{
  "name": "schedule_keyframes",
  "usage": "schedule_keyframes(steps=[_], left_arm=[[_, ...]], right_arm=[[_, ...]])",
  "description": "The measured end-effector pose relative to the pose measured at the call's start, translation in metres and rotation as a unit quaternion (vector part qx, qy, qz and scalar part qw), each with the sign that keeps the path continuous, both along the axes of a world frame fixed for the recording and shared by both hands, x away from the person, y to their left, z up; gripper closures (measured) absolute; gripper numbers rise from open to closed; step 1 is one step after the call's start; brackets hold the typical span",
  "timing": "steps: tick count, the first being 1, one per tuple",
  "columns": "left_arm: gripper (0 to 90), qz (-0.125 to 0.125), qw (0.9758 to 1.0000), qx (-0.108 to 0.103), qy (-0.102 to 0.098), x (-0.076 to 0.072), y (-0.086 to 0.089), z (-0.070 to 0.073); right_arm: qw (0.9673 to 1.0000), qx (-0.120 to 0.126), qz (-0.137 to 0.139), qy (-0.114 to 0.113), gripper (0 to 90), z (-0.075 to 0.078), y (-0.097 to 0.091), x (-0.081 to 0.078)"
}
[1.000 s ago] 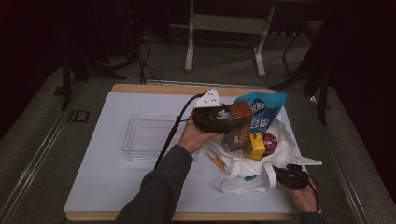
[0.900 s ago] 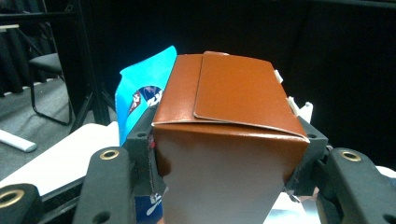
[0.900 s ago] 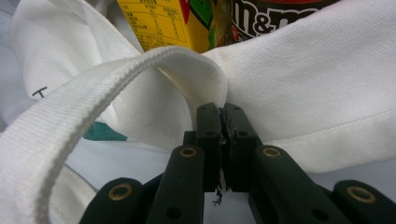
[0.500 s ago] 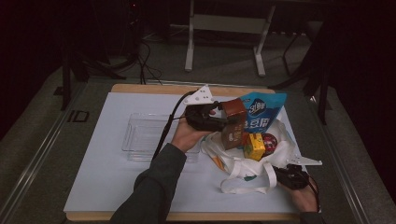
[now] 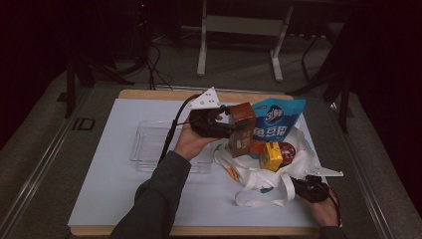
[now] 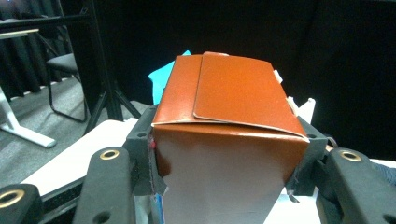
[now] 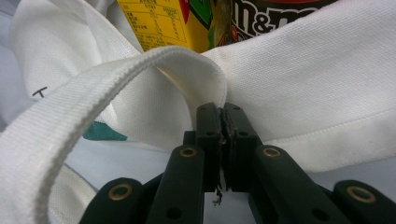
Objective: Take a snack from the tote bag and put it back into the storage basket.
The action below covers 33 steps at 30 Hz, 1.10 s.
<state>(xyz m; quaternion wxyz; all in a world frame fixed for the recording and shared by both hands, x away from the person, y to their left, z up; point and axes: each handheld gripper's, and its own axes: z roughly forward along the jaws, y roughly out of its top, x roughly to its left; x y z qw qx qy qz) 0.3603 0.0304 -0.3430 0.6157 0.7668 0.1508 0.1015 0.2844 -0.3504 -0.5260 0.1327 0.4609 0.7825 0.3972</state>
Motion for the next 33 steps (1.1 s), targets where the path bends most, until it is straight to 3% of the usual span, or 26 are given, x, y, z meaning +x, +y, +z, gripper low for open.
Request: schedule_keyframes(steps=[16, 33], left_arm=[[42.9, 0.0, 0.9999, 0.012, -0.006, -0.002, 0.016, 0.004], [42.9, 0.024, 0.9994, 0.024, -0.011, -0.005, 0.041, 0.006]], right_arm=[[1.0, 0.002, 0.0, 0.0, 86.1, 0.0, -0.001, 0.0], [1.0, 0.002, 0.001, -0.001, 86.1, 0.0, -0.001, 0.0]])
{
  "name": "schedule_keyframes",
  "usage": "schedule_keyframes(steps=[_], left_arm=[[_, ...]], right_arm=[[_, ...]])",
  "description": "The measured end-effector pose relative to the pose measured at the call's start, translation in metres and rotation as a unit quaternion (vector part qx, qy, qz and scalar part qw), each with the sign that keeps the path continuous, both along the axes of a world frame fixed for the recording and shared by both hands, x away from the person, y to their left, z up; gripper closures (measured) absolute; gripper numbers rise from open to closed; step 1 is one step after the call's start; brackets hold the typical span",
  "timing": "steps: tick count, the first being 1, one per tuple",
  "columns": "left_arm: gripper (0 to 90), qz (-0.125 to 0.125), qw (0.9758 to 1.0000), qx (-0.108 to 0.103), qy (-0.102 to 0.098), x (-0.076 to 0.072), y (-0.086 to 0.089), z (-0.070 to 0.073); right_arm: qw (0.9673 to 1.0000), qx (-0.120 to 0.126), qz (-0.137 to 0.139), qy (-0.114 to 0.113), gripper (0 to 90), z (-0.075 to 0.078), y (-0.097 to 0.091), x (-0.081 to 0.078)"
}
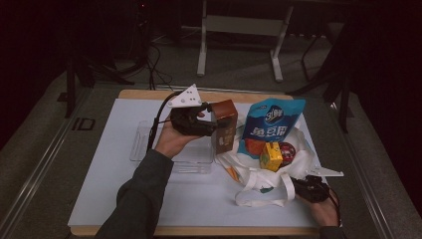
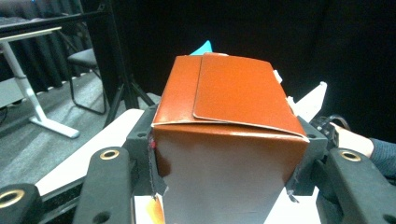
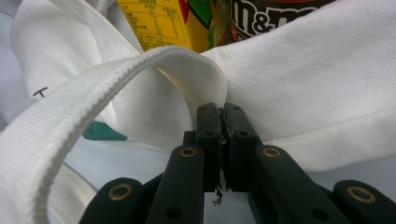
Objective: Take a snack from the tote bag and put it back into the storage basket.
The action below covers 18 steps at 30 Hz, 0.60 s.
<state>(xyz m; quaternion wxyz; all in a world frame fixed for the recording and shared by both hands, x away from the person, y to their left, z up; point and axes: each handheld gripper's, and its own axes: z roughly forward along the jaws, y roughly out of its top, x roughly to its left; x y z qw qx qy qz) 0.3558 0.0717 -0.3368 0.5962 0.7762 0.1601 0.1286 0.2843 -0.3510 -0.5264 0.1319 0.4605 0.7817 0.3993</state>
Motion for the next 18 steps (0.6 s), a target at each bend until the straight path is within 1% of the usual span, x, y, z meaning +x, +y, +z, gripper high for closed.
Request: schedule_keyframes(steps=[5, 10, 18], left_arm=[[42.9, 0.008, 1.0, -0.001, -0.001, -0.001, 0.008, 0.0], [42.9, 0.017, 0.9998, 0.002, -0.004, -0.002, 0.017, 0.0], [42.9, 0.024, 0.9997, 0.007, -0.006, -0.002, 0.029, 0.0]], right_arm=[[1.0, 0.001, 0.0, 0.001, 86.1, 0.0, 0.0, 0.0], [1.0, 0.002, 0.0, 0.001, 86.1, 0.0, -0.001, 0.0], [1.0, 0.003, -0.001, 0.001, 86.1, 0.0, 0.0, 0.0]])
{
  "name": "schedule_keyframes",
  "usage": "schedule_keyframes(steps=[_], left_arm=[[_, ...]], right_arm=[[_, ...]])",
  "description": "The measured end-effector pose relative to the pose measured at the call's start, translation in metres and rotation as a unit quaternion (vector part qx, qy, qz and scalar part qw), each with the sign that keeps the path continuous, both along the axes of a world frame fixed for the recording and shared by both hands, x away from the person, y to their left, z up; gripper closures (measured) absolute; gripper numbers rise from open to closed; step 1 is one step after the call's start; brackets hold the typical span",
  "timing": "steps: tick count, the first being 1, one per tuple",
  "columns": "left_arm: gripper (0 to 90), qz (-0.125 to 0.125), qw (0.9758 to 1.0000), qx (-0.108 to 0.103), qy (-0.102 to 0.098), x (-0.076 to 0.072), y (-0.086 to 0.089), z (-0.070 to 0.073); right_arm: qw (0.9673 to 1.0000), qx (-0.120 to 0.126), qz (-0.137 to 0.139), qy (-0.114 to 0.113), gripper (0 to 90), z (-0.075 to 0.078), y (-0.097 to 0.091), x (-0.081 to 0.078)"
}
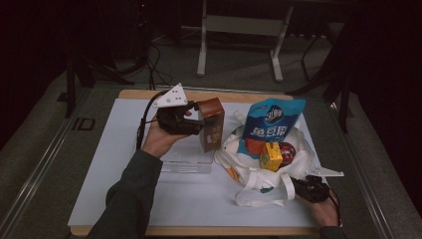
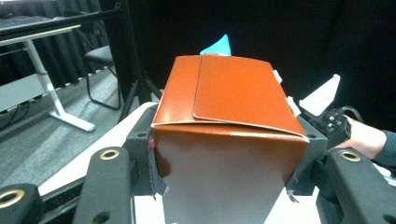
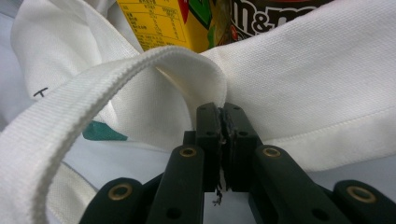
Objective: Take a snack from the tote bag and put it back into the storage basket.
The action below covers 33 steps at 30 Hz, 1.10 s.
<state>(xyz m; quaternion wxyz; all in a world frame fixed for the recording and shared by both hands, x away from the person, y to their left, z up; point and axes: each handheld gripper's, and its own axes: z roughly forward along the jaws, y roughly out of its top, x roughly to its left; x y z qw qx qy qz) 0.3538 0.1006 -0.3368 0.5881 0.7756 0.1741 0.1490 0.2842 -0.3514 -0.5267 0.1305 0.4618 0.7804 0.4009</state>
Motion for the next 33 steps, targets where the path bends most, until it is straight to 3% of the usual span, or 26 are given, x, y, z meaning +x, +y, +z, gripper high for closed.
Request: schedule_keyframes(steps=[12, 33], left_arm=[[42.8, 0.022, 0.9997, 0.011, -0.002, 0.0, 0.019, -0.002], [42.8, 0.034, 0.9994, 0.013, -0.001, 0.0, 0.053, -0.002]], right_arm=[[1.0, -0.001, 0.0, 0.0, 86.1, 0.0, 0.0, 0.0], [1.0, 0.0, -0.001, 0.0, 86.1, 0.0, 0.0, 0.0]])
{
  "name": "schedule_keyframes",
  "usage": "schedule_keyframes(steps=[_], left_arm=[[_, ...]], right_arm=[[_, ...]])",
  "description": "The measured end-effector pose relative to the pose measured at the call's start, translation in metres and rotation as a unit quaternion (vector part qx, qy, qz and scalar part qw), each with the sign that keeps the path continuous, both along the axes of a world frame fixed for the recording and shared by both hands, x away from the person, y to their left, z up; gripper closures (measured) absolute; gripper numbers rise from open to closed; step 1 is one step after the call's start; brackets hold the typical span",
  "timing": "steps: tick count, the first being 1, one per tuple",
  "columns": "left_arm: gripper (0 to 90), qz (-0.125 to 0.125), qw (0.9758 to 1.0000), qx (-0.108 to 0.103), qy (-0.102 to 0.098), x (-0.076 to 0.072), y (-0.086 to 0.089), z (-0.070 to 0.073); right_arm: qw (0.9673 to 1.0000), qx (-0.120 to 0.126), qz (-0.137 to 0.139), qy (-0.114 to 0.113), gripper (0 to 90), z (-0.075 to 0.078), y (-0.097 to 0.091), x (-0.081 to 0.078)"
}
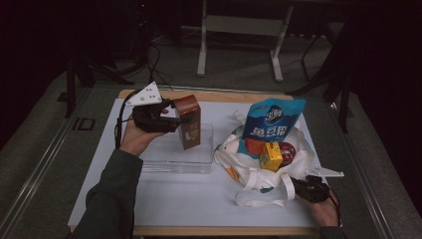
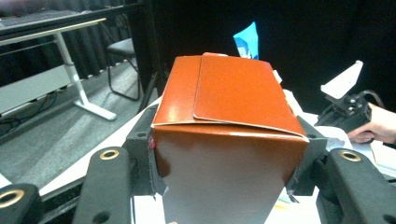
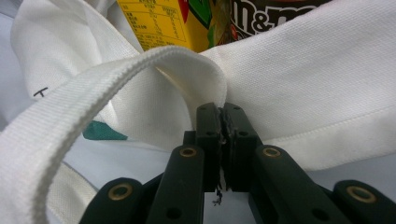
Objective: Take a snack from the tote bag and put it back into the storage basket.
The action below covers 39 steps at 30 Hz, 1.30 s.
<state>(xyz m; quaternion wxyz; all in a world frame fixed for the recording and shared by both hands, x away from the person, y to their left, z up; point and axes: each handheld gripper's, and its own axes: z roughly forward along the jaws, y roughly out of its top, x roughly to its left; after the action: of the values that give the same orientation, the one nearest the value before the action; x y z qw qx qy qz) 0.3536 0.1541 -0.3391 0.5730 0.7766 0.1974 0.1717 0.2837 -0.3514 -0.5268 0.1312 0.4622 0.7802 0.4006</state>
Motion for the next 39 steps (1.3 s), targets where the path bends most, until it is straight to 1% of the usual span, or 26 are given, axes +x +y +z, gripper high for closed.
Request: schedule_keyframes(steps=[5, 8, 15, 16, 20, 28, 34, 39], left_arm=[[42.8, 0.002, 0.9999, 0.009, 0.004, 0.001, 0.006, -0.001], [42.8, 0.006, 0.9997, 0.021, 0.006, 0.001, 0.01, -0.002], [42.8, 0.009, 0.9993, 0.036, 0.011, 0.001, 0.017, -0.003], [42.8, 0.009, 0.999, 0.042, 0.011, 0.001, 0.018, -0.004], [42.8, 0.011, 0.9983, 0.056, 0.012, 0.0, 0.021, -0.005], [42.7, 0.02, 0.9977, 0.064, 0.012, -0.001, 0.032, -0.006], [42.7, 0.026, 0.9963, 0.08, 0.014, -0.004, 0.041, -0.006], [42.7, 0.03, 0.9958, 0.085, 0.014, -0.005, 0.047, -0.006]], right_arm=[[1.0, -0.001, 0.0, 0.0, 86.1, 0.0, 0.0, 0.0], [1.0, -0.001, 0.0, 0.0, 86.1, 0.0, 0.0, 0.0], [1.0, 0.0, -0.001, 0.0, 86.1, 0.0, 0.0, 0.0], [1.0, 0.0, 0.0, 0.0, 86.1, 0.0, 0.0, 0.0], [1.0, -0.001, -0.001, -0.001, 86.1, 0.0, 0.0, 0.0], [1.0, -0.001, -0.001, -0.001, 86.1, 0.0, 0.0, 0.0], [1.0, -0.001, -0.001, -0.001, 86.1, 0.0, 0.0, 0.0], [1.0, -0.001, -0.001, -0.002, 86.1, 0.0, 0.0, 0.0]])
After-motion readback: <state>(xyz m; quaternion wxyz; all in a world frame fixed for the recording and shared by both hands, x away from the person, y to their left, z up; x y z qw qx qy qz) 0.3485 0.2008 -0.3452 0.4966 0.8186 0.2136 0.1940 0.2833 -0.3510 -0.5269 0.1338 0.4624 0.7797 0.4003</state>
